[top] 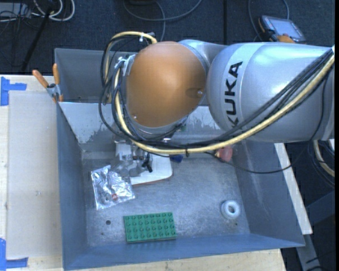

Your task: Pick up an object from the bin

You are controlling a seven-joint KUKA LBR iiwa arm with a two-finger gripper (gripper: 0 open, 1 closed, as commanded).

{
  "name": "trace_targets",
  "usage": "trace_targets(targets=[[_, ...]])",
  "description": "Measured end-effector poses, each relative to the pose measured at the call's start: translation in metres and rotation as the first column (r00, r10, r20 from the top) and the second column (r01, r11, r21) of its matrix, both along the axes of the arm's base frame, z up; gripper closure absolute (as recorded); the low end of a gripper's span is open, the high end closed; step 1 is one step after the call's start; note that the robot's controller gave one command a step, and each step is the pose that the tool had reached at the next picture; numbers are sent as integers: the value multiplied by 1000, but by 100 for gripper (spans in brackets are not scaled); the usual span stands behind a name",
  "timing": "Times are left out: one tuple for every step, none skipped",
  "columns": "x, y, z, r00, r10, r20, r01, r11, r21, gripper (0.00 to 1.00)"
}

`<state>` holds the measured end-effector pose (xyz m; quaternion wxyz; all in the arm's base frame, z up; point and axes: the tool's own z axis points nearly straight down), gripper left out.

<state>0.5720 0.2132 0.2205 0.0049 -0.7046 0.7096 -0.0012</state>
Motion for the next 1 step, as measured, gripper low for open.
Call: trace_targets(targets=[[-7, 27, -51, 975, -222, -13, 222, 975, -5, 100]])
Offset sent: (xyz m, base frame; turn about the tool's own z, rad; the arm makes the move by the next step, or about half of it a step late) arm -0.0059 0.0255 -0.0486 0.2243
